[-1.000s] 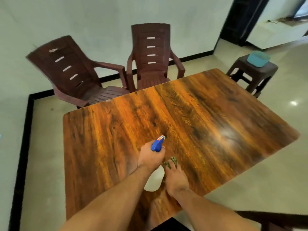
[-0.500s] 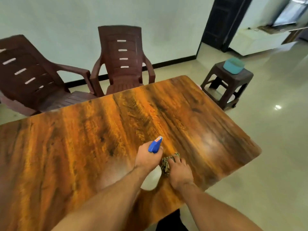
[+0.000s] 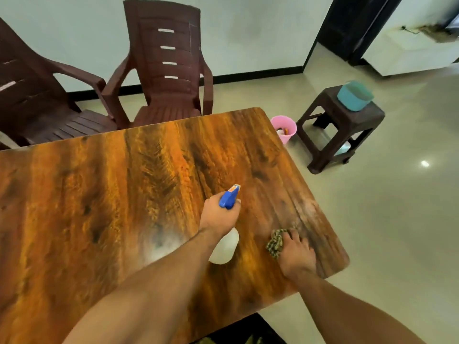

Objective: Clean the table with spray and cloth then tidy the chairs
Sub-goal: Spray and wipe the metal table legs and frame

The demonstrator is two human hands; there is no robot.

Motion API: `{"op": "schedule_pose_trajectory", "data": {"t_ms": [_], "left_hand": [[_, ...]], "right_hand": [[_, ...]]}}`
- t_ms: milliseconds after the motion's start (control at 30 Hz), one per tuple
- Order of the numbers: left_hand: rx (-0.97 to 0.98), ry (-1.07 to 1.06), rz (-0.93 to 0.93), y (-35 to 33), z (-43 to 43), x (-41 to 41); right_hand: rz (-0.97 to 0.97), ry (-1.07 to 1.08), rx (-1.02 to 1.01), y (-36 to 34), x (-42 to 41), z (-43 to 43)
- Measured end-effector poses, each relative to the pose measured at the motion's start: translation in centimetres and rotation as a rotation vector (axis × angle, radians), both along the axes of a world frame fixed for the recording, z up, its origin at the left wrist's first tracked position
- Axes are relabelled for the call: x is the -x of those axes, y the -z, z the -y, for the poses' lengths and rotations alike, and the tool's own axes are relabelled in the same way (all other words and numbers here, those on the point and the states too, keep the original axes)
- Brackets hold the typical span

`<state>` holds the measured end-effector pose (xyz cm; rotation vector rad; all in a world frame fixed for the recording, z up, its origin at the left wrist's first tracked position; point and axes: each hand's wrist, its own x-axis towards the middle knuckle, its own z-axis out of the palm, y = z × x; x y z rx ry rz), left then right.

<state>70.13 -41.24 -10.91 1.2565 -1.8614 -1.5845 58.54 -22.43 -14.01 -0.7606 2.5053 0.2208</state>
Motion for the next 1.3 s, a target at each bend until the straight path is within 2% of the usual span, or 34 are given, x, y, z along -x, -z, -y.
{"op": "schedule_pose_trajectory", "data": {"t_ms": [100, 200, 333, 367, 500, 633, 767, 967, 1100, 1233, 1300], "left_hand": [[0.024, -0.016, -0.027, 0.3, -0.1, 4.0], [0.043, -0.099, -0.04, 0.5, -0.8, 8.7], [0.075, -0.169, -0.048, 0.2, -0.4, 13.9], [0.092, -0.252, -0.042, 0.0, -0.8, 16.8], [0.136, -0.349, -0.023, -0.9, -1.2, 20.4], [0.146, -0.515, -0.004, -1.2, -3.8, 22.5], [0.141, -0.723, 0.0, -0.8, -7.2, 22.2], [0.129, -1.086, 0.031, 0.3, -16.3, 23.4], [0.12, -1.452, 0.059, 0.0, -24.2, 26.2], [0.114, -1.697, 0.07, 0.9, -30.9, 30.9], [0.105, -1.757, 0.076, 1.0, -33.0, 33.8]], "right_hand": [[-0.054, 0.015, -0.043, 0.0, 5.0, -0.5], [-0.028, 0.002, -0.041, 0.5, 9.9, 0.7], [-0.049, -0.031, 0.074, 1.7, 14.9, 3.0], [-0.028, -0.094, 0.095, 2.1, 18.5, 3.7], [0.067, -0.153, 0.174, 2.5, 22.6, 5.9], [0.117, -0.351, 0.234, 2.7, 25.8, 6.6], [0.113, -0.71, 0.306, 2.8, 26.3, 6.8], [0.24, -1.218, 0.365, 3.4, 24.5, 3.2], [0.299, -1.518, 0.413, 4.0, 26.1, -1.2], [0.359, -1.778, 0.444, 3.3, 29.3, -4.3], [0.365, -1.836, 0.375, 2.8, 30.9, -4.5]]}}
